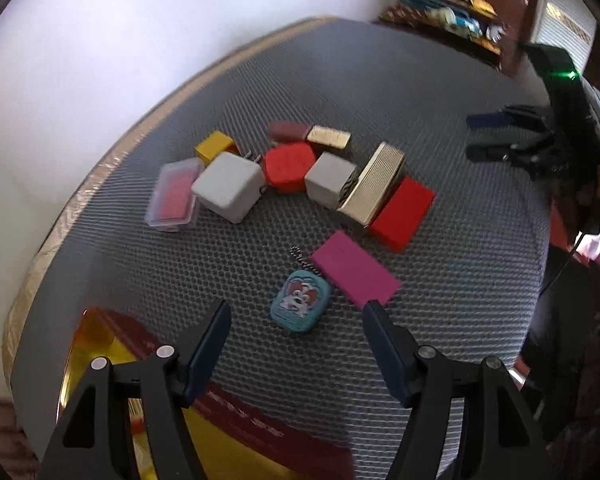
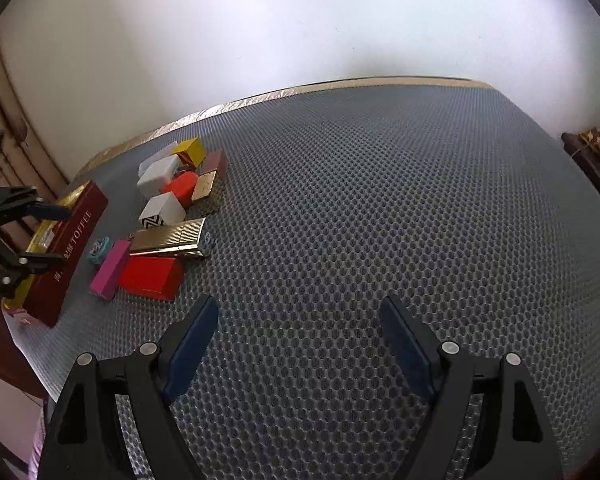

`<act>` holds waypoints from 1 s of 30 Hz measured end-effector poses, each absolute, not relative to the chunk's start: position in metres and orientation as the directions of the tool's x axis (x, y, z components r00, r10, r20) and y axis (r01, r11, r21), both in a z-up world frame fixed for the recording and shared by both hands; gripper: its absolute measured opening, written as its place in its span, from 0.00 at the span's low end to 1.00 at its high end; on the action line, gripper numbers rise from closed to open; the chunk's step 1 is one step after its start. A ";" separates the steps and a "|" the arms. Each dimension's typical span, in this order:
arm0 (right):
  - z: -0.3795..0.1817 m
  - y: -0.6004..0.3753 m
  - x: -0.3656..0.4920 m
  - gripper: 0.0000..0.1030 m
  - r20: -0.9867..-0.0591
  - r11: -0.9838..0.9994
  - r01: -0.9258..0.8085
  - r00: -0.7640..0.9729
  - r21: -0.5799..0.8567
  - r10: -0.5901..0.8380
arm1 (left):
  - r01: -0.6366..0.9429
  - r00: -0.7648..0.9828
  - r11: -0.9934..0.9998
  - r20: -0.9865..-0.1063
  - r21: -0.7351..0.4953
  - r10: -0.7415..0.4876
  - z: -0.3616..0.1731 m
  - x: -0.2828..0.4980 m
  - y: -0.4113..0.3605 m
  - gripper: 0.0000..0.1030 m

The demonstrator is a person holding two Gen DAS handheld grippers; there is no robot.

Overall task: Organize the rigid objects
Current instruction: 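Grasp the blue dog keychain tag with the left gripper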

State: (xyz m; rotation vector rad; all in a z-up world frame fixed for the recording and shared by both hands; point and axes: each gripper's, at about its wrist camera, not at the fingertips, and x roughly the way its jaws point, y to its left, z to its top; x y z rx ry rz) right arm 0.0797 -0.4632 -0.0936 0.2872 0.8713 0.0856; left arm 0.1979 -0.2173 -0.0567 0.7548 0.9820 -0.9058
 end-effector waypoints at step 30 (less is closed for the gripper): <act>-0.063 -0.411 0.087 0.79 -0.694 0.924 -0.231 0.611 0.305 0.381 | 0.748 0.328 0.662 -0.843 -0.044 -0.426 -0.031 0.166 -0.176 0.30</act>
